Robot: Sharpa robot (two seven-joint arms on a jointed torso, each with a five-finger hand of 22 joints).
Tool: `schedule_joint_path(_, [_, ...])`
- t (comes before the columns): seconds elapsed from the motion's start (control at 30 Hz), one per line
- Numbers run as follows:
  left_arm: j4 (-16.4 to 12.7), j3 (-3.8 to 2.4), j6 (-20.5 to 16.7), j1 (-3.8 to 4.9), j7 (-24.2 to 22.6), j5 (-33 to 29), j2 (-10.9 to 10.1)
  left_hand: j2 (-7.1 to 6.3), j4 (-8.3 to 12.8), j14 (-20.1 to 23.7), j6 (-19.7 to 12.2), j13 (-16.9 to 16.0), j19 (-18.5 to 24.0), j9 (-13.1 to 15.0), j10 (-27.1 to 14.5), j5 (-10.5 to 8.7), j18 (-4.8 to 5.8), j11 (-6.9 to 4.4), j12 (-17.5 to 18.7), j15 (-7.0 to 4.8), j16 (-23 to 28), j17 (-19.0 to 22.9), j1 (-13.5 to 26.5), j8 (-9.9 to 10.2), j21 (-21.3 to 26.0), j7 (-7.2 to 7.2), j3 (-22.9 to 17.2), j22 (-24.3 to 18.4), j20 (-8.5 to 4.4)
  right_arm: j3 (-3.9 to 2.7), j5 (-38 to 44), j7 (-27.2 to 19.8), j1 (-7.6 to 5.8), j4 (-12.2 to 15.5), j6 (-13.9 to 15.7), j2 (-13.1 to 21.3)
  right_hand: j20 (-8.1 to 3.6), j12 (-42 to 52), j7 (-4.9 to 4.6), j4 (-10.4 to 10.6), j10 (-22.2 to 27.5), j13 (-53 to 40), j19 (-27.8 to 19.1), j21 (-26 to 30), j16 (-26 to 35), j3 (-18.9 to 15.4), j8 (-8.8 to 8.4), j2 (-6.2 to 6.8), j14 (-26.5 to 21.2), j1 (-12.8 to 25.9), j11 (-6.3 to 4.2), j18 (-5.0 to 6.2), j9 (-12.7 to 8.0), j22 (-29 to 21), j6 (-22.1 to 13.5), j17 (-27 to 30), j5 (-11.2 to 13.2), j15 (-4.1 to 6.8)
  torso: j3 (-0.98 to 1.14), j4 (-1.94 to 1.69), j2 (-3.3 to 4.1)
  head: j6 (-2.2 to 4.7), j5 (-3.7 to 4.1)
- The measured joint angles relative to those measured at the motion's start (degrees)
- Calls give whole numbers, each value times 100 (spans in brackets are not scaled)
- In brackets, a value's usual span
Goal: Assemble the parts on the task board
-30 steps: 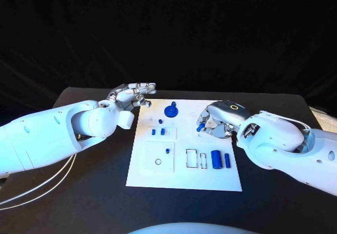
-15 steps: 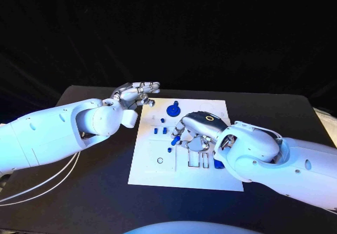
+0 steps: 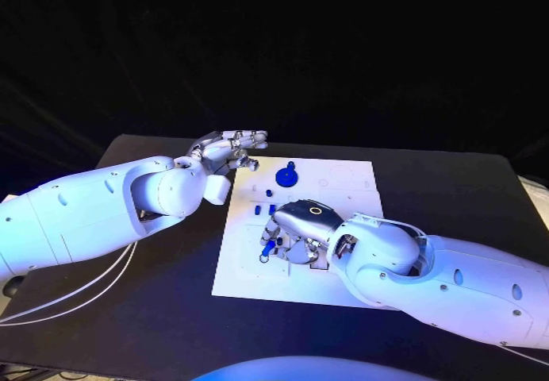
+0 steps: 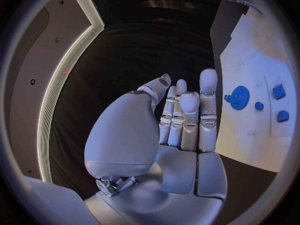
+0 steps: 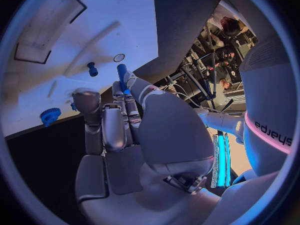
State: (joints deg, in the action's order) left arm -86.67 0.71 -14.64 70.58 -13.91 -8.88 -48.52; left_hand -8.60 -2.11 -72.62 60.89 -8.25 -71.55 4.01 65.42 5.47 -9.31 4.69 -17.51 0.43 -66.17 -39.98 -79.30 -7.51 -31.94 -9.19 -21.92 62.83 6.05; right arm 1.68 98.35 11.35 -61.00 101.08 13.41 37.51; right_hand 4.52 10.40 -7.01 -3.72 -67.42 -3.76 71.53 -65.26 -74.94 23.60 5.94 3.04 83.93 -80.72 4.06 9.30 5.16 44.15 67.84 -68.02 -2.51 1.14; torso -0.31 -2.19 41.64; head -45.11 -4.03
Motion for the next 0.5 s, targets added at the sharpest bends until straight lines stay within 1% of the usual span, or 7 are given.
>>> schedule_joint_path(0.13, [0,0,4,0,4,0,-1,0,0,0,0,0,0,0,0,0,0,0,0,0,0,0,0,0,0,0,0,0,0,7,47,-13,62,-74,-72,-72,0,-12,7,0,0,0,0,0,0,0,-5,0,0,0,0,0,-1,0,-8,0,0,0,2,-4,1,-16,-5])
schedule_joint_path(0.27, [0,0,8,0,7,0,-4,0,0,0,0,1,0,0,0,0,0,0,0,0,0,0,0,0,0,0,0,0,0,10,95,-13,94,-127,-135,-115,0,-22,7,0,0,1,0,0,0,-1,-9,0,0,0,0,0,-6,0,-8,0,7,0,2,2,2,-29,-19])
schedule_joint_path(0.43, [6,0,13,0,12,1,4,0,0,0,0,1,0,0,0,0,0,0,0,0,0,0,0,0,0,0,0,0,0,9,137,-13,107,-153,-189,-144,0,-31,7,0,0,5,0,0,0,29,-22,0,0,0,0,0,-3,-6,-10,0,-16,0,1,7,2,-50,-35])
schedule_joint_path(0.5, [13,0,16,0,14,2,13,0,0,0,0,1,0,0,0,0,0,0,0,0,0,0,0,0,0,0,0,0,0,5,149,-13,107,-160,-204,-151,0,-33,6,0,0,5,0,0,0,29,-26,0,0,0,0,0,-2,-18,-10,6,-16,0,0,7,2,-60,-18])
